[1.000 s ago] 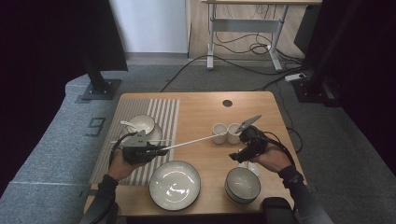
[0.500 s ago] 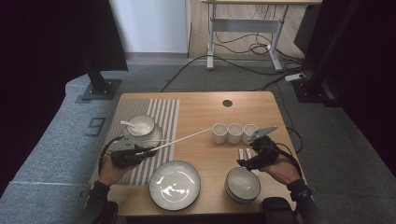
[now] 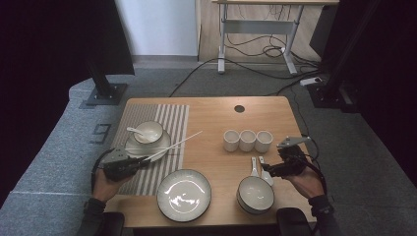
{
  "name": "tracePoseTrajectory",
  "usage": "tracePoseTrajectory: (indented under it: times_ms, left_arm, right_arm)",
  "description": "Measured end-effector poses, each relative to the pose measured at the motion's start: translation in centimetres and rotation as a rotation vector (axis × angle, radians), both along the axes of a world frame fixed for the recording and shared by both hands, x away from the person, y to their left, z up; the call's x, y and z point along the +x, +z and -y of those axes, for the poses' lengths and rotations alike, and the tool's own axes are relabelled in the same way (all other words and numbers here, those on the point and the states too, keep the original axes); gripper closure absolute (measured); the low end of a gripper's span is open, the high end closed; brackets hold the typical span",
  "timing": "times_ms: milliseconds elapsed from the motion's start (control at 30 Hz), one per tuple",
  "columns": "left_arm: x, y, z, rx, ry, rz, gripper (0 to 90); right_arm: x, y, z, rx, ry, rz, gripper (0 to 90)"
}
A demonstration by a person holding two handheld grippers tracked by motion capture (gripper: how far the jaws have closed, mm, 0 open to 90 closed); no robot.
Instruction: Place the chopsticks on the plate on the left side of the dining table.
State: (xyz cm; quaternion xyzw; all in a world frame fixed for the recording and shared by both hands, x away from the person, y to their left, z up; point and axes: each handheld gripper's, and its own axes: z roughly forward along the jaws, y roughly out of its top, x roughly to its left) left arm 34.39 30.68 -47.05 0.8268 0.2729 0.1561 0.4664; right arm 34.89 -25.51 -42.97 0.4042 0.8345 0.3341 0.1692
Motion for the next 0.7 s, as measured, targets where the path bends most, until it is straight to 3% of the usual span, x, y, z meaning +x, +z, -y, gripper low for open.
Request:
tracePoseTrajectory:
  times_ms: [433, 700]
  left_arm:
    - [-0.5, -2.1, -2.6, 0.004, 0.114, -0.016, 83.5]
    - [-0.7, -3.3, -3.7, 0.003, 0.169, -0.024, 83.5]
  right_arm:
    - [-0.4, -1.4, 2.3, 0.039, -0.108, 0.032, 12.6]
    - [-0.6, -2.6, 2.7, 0.029, -0.145, 0.047, 12.7]
